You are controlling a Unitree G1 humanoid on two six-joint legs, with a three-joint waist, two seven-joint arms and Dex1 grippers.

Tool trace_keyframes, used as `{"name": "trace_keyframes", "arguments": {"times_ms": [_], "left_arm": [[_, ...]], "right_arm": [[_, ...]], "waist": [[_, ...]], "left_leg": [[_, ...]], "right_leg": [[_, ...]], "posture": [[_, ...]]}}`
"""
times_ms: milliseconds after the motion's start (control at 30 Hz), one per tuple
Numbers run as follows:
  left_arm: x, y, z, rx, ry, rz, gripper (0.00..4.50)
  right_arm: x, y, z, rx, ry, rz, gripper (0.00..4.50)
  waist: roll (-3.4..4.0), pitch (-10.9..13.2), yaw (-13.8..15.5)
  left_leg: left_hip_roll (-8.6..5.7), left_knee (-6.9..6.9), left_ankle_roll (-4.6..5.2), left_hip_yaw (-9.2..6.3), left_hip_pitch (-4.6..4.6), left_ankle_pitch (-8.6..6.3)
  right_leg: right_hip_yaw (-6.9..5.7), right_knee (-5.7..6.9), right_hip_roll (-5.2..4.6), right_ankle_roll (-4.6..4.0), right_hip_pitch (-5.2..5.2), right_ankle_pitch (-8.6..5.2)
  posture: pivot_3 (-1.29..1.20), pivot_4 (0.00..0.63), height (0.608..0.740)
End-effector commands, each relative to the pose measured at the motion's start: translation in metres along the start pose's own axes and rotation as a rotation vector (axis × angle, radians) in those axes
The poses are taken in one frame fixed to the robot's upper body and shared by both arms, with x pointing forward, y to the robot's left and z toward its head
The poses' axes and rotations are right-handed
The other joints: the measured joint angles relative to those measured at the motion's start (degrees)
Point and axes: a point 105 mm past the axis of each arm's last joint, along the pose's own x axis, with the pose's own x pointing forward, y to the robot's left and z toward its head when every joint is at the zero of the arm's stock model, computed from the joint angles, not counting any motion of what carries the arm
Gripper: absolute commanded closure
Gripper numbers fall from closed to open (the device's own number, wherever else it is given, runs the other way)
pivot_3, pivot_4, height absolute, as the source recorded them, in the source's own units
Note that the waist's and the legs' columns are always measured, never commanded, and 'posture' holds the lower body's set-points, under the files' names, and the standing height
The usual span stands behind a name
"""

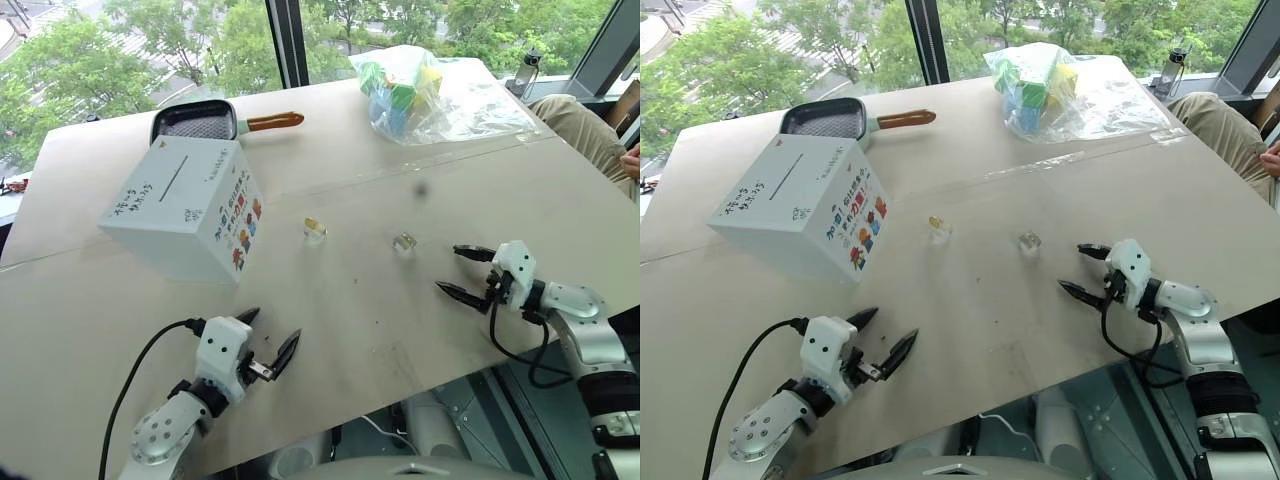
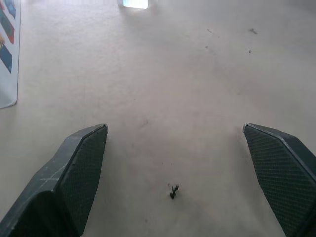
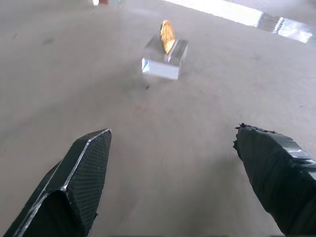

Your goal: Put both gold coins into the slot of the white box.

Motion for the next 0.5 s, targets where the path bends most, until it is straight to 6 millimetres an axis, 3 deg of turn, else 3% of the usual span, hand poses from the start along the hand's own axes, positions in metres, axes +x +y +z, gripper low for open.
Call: {"name": "trace_keyframes", "arguments": {"times_ms": [33, 300, 500], "left_arm": [[0.004, -0.007, 0.032, 0.056, -0.088, -0.063, 0.00], [0.004, -0.027, 0.074, 0.123, -0.169, -0.258, 0.00], [0.000, -0.038, 0.078, 0.132, -0.134, -0.349, 0.00]], "right_arm": [[0.014, -0.005, 0.033, -0.006, -0.098, -0.071, 0.17], [0.038, -0.005, 0.041, 0.021, -0.110, -0.244, 0.17], [0.052, 0.007, 0.043, 0.013, -0.095, -0.214, 0.17]], "waist": [[0.01, 0.0, 0.0], [0.02, 0.0, 0.0], [0.04, 0.0, -0.1]], "left_leg": [[0.00, 0.00, 0.00, 0.00, 0.00, 0.00], [-0.02, -0.01, -0.26, -0.03, -0.02, 0.14], [-0.03, -0.03, -0.27, -0.01, -0.02, 0.14]], "right_leg": [[0.00, 0.00, 0.00, 0.00, 0.00, 0.00], [-0.02, 0.00, -0.01, 0.00, -0.02, 0.01], [0.00, -0.02, 0.00, -0.01, -0.04, 0.00]], "posture": [[0.00, 0.150, 0.721], [0.00, 0.150, 0.721], [0.00, 0.150, 0.721]]}}
